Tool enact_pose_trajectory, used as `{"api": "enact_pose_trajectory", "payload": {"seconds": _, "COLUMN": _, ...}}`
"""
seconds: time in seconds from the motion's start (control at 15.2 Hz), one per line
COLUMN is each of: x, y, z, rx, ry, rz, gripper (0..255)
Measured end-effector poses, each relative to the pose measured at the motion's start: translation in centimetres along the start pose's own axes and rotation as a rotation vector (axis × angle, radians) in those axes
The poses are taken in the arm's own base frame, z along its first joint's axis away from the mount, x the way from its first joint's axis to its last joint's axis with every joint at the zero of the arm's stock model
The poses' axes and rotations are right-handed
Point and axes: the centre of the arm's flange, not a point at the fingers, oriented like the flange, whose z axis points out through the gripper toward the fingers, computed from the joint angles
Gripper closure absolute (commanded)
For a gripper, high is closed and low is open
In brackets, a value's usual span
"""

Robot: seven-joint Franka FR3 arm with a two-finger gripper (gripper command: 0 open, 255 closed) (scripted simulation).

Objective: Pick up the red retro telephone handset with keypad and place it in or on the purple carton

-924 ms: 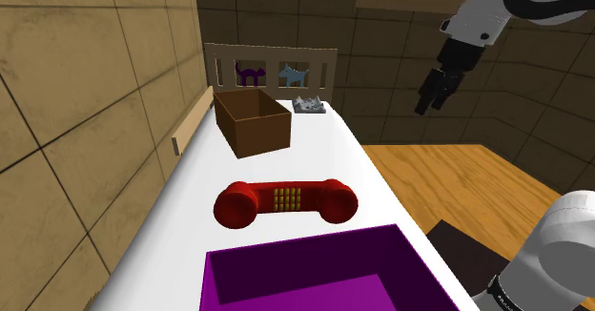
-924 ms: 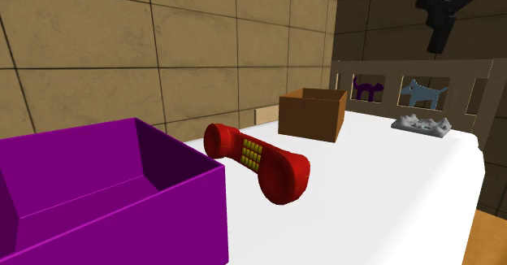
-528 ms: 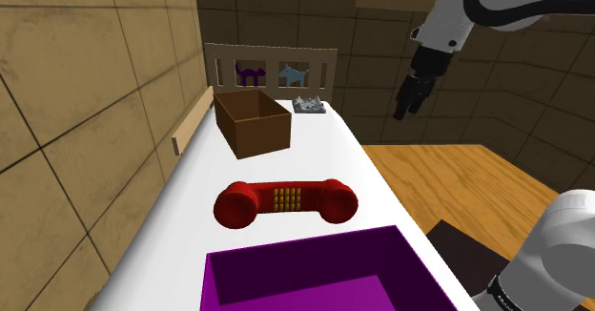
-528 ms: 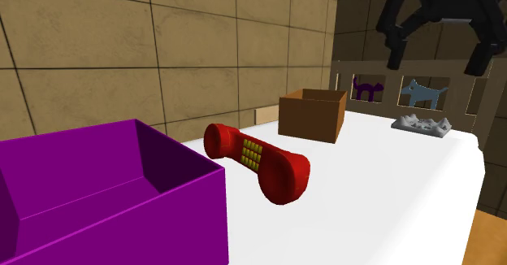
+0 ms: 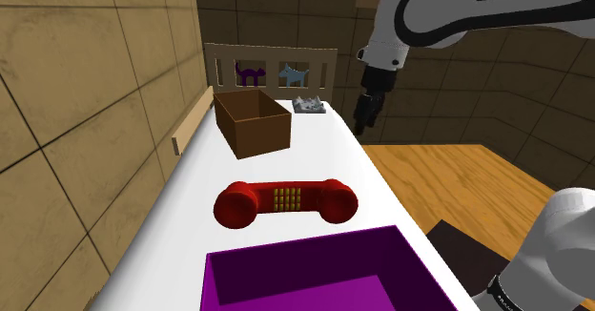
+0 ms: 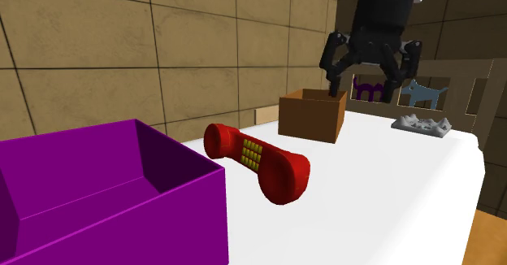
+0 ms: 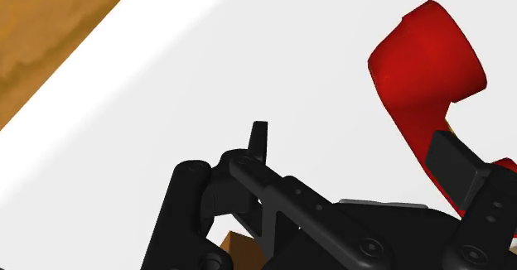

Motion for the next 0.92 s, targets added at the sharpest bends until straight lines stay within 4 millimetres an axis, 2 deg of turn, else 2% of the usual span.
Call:
{"api": "enact_pose_trajectory", "payload": {"seconds": 0.4, "x": 6.0, "y": -4.0, "z": 4.4, "rx": 0.031, "ry": -0.074, "rz": -0.142, "gripper": 0}}
{"api": "enact_pose_trajectory", "payload": {"seconds": 0.92, "x": 12.5, "y": -10.9, "z": 10.8, "rx": 0.072, "ry": -0.174, "rz": -0.332, "gripper": 0}}
